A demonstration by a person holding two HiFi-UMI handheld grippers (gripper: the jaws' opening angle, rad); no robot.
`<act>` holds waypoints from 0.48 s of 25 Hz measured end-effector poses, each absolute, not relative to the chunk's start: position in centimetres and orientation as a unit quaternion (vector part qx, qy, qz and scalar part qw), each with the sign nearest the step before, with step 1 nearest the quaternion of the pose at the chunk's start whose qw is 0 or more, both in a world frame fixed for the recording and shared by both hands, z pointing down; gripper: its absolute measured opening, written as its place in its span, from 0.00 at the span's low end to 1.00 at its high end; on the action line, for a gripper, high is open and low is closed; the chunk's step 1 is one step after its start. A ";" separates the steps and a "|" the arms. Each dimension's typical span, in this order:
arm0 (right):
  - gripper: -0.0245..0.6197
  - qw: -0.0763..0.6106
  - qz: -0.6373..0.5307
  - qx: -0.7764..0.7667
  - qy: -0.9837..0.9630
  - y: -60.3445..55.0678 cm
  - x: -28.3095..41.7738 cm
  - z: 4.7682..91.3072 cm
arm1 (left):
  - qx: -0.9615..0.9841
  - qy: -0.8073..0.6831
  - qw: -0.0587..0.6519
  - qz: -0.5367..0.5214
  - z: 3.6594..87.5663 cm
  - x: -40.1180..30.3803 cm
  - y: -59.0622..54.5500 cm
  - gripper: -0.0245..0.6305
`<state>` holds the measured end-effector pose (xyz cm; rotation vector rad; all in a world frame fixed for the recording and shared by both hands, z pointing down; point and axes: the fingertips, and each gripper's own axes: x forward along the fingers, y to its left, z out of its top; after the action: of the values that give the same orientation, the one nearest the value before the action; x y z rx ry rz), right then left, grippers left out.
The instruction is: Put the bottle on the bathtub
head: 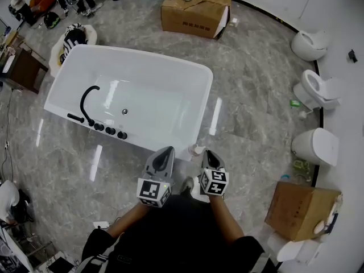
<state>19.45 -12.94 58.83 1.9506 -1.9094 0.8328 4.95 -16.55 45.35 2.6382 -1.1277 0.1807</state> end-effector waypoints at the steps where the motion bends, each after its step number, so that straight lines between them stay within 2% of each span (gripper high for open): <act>1: 0.08 0.139 0.280 0.679 -0.664 -13.0 19.5 57.9 | 0.910 -0.388 0.131 0.062 45.2 5.0 -16.5 0.06; 12: 0.06 0.068 0.187 0.705 -0.681 -11.7 18.9 48.8 | 0.913 -0.386 0.123 0.053 44.1 5.3 -15.7 0.06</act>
<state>18.86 -11.65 48.81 2.1228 -2.0522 0.5624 5.26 -15.72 44.13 2.6635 -1.1251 0.1547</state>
